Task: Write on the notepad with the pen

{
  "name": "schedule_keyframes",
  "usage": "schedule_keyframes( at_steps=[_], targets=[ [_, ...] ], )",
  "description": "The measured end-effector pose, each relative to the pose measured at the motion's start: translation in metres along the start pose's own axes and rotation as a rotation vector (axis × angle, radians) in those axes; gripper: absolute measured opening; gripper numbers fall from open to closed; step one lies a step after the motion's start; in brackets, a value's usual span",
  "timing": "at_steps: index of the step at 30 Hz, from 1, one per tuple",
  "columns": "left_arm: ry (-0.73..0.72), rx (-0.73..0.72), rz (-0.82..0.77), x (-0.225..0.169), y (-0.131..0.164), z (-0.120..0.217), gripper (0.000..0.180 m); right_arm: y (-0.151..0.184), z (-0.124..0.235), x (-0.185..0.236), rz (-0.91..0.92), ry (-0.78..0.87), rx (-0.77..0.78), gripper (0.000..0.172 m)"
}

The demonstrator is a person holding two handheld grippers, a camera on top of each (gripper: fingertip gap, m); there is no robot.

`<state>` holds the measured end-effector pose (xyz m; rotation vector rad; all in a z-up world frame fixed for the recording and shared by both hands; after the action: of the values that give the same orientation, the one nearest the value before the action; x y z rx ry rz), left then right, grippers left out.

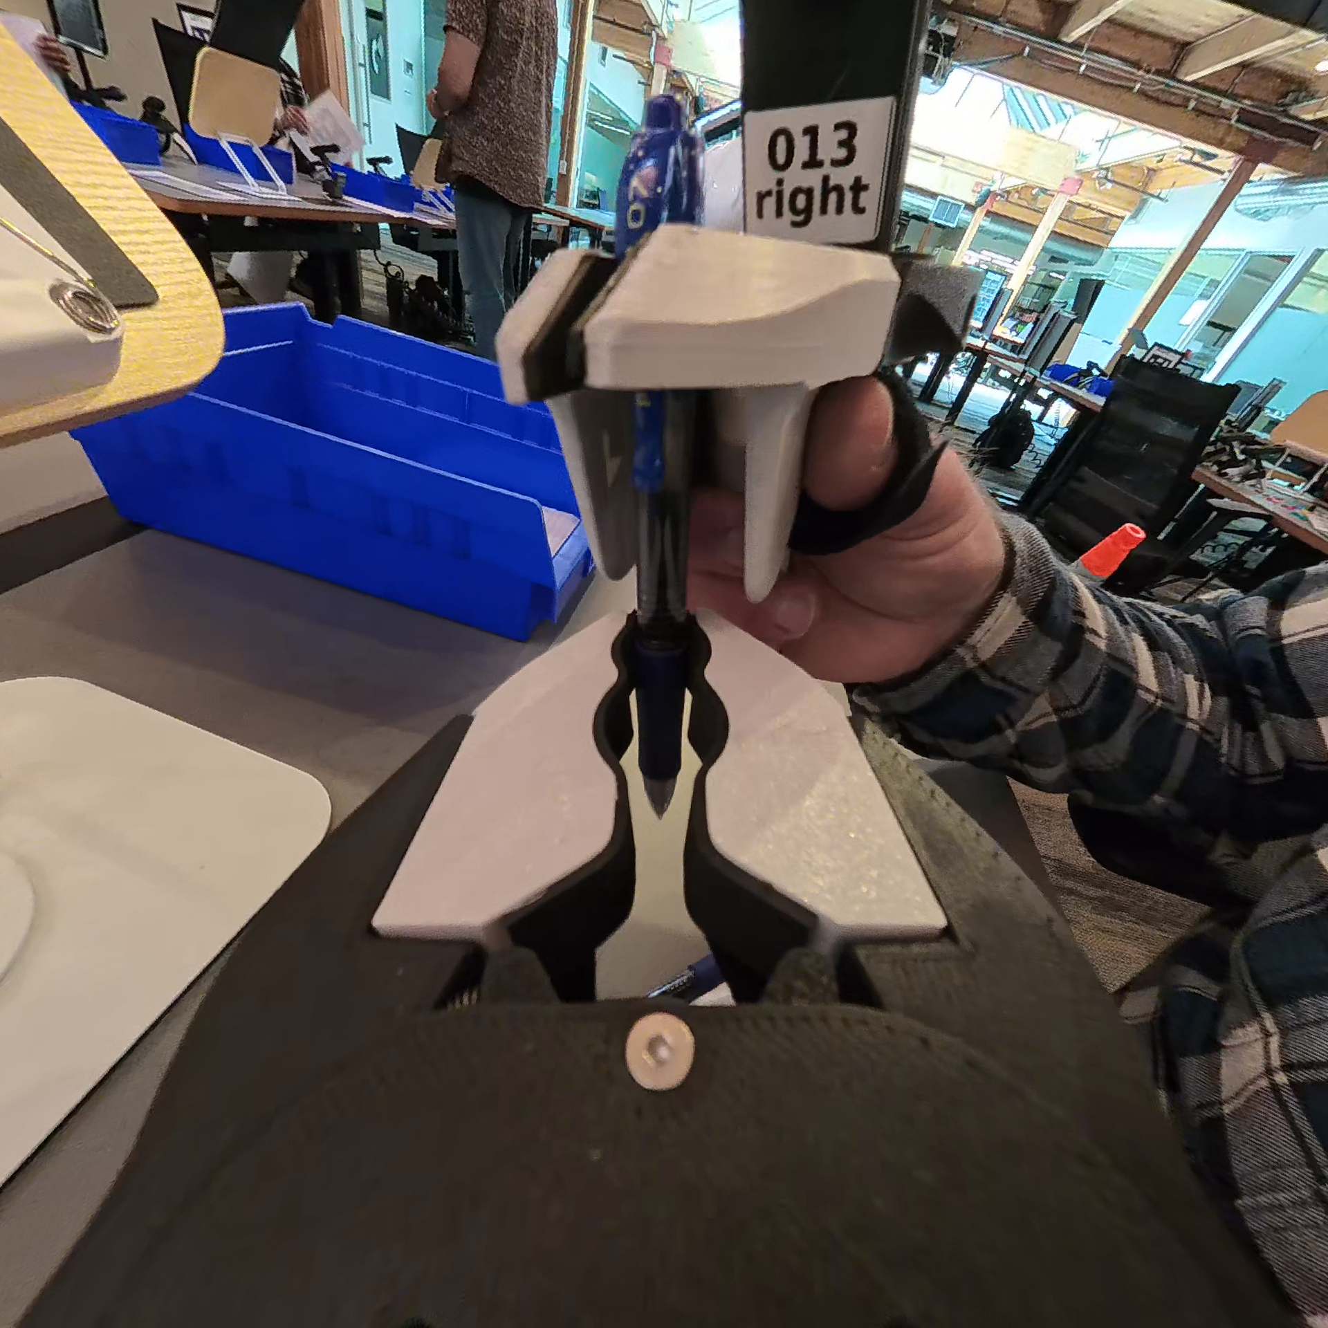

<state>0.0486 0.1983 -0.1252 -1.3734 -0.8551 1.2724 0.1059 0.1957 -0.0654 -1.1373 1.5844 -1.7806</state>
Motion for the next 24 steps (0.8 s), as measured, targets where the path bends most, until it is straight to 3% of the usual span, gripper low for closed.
schedule_keyframes(
  at_steps=[6,12,18,21,24],
  targets=[
    [0.025,0.018,-0.005,0.002,0.000,0.002,0.011,0.000,0.000,-0.002,-0.009,0.004,0.014,0.005],
    [0.096,0.068,0.005,0.003,0.000,0.008,0.026,-0.006,0.003,-0.006,-0.030,-0.023,-0.012,0.005],
    [0.164,0.114,-0.003,-0.001,0.004,0.002,0.014,-0.004,-0.001,0.002,-0.016,-0.049,-0.005,0.005],
    [0.169,0.180,-0.001,0.002,0.011,0.007,0.038,-0.005,0.002,0.003,0.003,-0.039,-0.027,0.005],
    [0.191,0.353,-0.021,0.005,0.030,0.025,0.064,-0.004,0.005,0.003,0.006,-0.031,-0.032,0.005]
  ],
)
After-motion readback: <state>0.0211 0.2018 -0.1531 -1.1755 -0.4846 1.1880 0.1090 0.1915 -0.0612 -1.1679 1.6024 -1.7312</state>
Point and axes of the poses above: each gripper's, where its closed fingertips meet, z back along the fingers, y out of its underside, x = y × z across the jaws, the point moved 6 cm from there along z, back along the fingers, and after that the axes turned 1 degree about y, right-handed, at the moved point
